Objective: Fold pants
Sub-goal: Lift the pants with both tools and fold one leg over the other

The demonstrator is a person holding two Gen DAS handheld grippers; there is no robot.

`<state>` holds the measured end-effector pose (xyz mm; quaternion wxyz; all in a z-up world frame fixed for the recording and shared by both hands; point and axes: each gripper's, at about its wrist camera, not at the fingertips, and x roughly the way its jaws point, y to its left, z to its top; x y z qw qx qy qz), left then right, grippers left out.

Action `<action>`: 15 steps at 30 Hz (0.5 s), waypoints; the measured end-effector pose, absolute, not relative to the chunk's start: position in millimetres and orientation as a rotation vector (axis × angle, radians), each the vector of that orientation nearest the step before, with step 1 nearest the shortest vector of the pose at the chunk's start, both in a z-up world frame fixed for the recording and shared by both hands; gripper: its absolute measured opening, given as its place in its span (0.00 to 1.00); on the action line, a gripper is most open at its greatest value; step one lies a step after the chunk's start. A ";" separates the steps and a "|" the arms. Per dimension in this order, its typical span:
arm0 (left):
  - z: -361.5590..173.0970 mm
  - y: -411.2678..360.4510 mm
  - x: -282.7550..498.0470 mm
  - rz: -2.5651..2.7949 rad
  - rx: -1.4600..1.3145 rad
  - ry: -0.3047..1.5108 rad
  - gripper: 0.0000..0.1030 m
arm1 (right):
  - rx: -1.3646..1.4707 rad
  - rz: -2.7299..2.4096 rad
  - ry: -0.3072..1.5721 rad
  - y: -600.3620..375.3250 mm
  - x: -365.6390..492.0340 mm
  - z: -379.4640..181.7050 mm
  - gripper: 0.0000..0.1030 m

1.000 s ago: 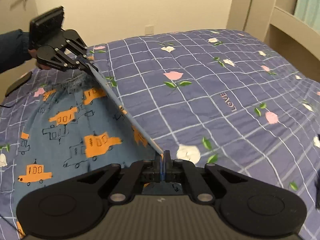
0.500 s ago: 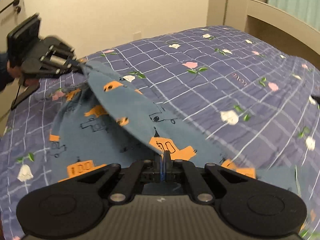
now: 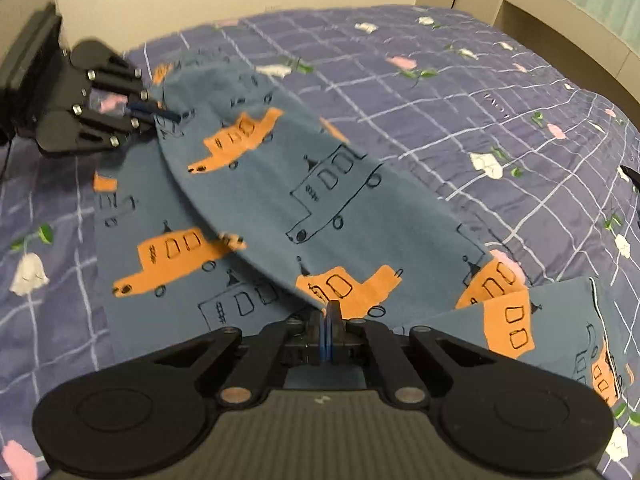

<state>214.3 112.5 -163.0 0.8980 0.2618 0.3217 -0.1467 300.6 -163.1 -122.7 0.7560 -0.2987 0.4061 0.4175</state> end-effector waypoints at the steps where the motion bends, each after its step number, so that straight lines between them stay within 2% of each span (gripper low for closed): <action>1: -163.5 115.8 211.8 -0.306 0.538 0.665 0.18 | -0.656 0.907 0.890 -161.3 301.2 -126.4 0.01; 3: -165.9 124.4 208.1 -0.297 0.530 0.659 0.27 | -0.663 0.903 0.887 -159.7 300.8 -129.5 0.01; 6: -164.5 135.8 205.0 -0.297 0.464 0.631 0.34 | -0.653 0.898 0.876 -161.4 299.4 -127.7 0.01; 8: -164.9 137.6 207.6 -0.297 0.454 0.630 0.36 | -0.644 0.892 0.872 -163.2 299.5 -127.2 0.01; 10: -163.9 133.8 207.4 -0.298 0.486 0.618 0.36 | -0.628 0.883 0.873 -164.3 299.4 -127.1 0.01; 15: -160.9 138.7 207.5 -0.291 0.488 0.621 0.21 | -0.601 0.867 0.870 -166.1 299.7 -123.8 0.01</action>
